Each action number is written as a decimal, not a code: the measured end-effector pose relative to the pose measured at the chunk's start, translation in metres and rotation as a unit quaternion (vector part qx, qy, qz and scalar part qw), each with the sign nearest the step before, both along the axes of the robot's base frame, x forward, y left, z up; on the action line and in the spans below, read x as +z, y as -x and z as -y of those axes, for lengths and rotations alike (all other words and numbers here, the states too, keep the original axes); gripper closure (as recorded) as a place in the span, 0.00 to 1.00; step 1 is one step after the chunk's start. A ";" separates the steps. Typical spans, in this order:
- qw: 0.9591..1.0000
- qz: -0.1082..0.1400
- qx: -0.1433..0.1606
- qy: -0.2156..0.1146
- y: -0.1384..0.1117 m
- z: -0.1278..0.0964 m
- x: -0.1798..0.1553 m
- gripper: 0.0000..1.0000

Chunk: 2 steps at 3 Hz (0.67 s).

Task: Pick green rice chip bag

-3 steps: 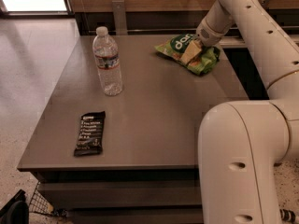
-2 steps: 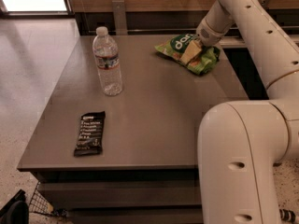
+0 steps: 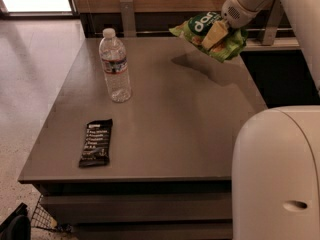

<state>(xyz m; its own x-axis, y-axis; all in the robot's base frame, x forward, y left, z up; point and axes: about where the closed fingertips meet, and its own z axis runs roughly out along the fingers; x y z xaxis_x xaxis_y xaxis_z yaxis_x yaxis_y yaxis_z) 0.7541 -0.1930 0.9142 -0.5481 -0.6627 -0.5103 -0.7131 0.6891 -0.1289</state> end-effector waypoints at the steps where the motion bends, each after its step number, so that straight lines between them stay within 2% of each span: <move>1: 0.999 0.029 0.031 -0.014 0.025 -0.001 0.042 1.00; 2: 0.998 0.042 0.051 -0.023 0.037 -0.004 0.058 1.00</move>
Offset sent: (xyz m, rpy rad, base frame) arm -0.0579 0.0012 0.0845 0.0682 -0.1227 0.1447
